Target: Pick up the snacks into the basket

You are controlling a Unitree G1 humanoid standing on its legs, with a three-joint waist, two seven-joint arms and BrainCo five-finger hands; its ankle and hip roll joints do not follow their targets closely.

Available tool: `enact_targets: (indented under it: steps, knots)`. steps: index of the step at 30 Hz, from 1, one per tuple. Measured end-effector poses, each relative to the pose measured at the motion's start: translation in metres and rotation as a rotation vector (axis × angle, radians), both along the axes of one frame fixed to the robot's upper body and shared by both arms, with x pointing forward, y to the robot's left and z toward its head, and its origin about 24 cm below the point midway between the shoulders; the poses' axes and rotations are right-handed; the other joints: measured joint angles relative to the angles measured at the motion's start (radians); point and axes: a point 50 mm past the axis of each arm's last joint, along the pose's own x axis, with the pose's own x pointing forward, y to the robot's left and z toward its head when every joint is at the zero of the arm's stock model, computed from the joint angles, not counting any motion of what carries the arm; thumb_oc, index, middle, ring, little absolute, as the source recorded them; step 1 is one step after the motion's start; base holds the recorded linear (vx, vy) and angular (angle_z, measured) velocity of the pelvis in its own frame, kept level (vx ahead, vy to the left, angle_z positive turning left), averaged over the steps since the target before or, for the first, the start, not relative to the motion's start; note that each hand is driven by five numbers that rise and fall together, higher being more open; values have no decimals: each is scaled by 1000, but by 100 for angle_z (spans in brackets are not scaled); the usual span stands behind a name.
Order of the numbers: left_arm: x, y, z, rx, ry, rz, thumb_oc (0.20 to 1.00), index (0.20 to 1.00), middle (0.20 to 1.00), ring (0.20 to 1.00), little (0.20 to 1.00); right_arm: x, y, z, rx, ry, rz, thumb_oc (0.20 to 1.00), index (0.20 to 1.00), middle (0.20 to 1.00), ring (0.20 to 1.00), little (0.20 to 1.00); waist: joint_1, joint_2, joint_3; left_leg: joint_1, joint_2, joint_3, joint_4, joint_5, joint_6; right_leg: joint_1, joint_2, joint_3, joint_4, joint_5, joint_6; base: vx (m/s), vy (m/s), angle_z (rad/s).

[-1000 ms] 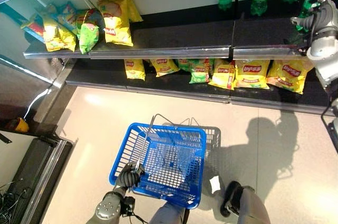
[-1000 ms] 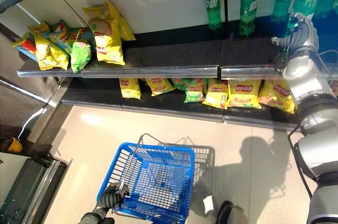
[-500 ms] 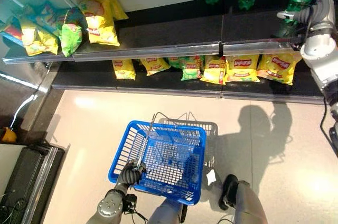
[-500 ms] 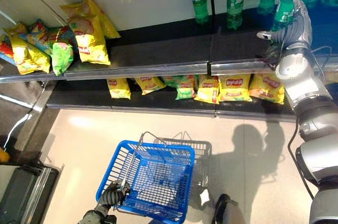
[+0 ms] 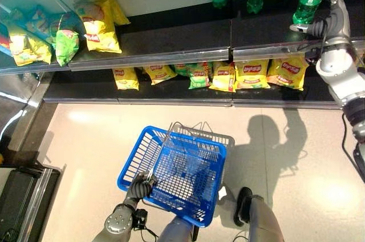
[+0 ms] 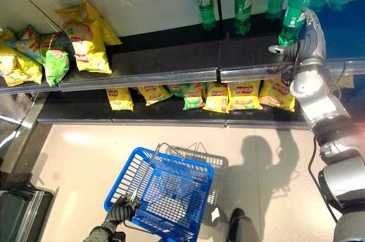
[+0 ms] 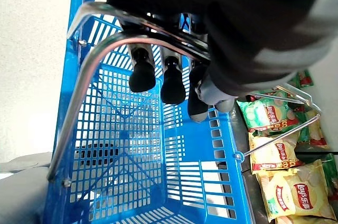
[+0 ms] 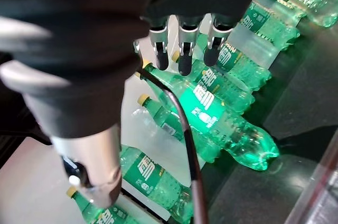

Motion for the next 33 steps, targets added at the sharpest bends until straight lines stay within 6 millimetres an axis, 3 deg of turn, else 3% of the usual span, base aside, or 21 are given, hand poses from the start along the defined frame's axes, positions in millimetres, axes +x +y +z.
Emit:
enact_targets:
  steps: [8,15,22,29,33]
  knots:
    - [1,2,0,5,0,7,200,200,200,200,200,-1,-7,-4,37,-5,-16,1000,1000,1000,1000,1000,3,0,0,-2,19,17,-4,0,19,19,30,5,-71,46,19,-6,68,-10]
    - [5,2,3,8,-14,7,200,200,200,200,200,4,3,-7,57,-9,5,1000,1000,1000,1000,1000,2,-3,2,-29,37,109,18,-20,50,11,75,68,-172,120,50,31,180,-35]
    - [19,2,13,16,-55,-2,200,200,200,200,200,3,-1,-6,62,-5,-16,1000,1000,1000,1000,1000,-30,-9,8,-25,-1,166,80,-66,105,51,58,117,-223,163,89,75,235,-18]
    - [22,27,21,41,-82,81,200,200,200,200,200,6,-2,1,85,-2,-35,1000,1000,1000,1000,1000,-9,-38,26,-7,9,289,82,-85,152,91,76,196,-386,283,142,12,124,-51]
    - [22,32,22,47,-86,97,200,200,200,200,200,7,-11,-1,110,21,-69,1000,1000,1000,1000,1000,-14,-39,26,-7,-2,304,80,-85,156,95,65,197,-412,310,148,12,55,-16]
